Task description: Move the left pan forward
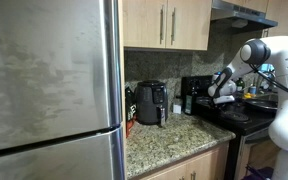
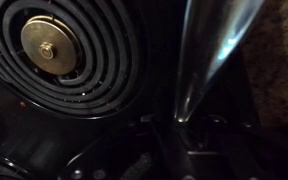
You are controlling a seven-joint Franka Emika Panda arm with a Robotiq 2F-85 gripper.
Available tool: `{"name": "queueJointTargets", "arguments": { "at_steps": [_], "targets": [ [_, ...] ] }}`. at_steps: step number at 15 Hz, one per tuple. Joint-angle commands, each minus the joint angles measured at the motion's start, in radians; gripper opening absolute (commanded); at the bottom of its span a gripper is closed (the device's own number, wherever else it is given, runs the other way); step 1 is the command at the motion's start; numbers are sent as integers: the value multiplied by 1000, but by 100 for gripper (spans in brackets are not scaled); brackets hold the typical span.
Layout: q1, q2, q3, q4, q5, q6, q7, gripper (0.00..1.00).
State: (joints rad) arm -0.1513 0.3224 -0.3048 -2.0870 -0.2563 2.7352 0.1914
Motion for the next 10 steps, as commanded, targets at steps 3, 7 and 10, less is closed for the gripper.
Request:
{"name": "queueJointTargets", "arguments": {
  "at_steps": [3, 7, 10],
  "targets": [
    [-47, -84, 57, -48, 138, -28, -128, 77],
    [-49, -218, 35, -67, 136, -245, -180, 99],
    [-67, -335, 3, -61, 68, -454, -123, 100]
  ]
}}
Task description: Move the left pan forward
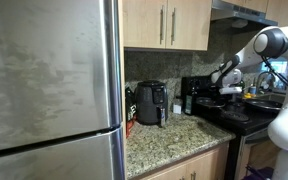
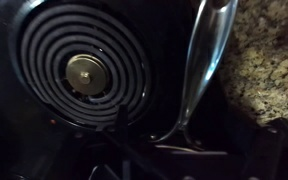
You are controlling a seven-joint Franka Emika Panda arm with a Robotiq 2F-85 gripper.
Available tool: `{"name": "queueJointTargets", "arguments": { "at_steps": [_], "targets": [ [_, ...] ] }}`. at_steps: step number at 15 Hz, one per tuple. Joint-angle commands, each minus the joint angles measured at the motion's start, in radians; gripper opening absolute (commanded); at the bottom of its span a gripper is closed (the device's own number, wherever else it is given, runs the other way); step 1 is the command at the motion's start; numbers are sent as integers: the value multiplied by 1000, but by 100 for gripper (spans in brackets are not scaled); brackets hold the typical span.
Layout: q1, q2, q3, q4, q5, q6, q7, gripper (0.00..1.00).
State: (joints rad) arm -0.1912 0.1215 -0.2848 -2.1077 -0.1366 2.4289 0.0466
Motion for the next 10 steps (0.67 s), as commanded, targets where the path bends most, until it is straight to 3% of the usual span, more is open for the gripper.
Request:
{"name": "queueJointTargets", "arguments": {
  "at_steps": [1, 2, 3, 6, 10],
  "targets": [
    [-42, -177, -22, -42, -55, -192, 22, 100],
    [-57, -218, -28, -48, -46, -225, 22, 100],
    [-47, -127, -10, 1, -34, -177, 14, 100],
    [-70, -213, -21, -19, -32, -230, 12, 100],
    [-67, -214, -18, -35, -32, -230, 13, 100]
  ]
}}
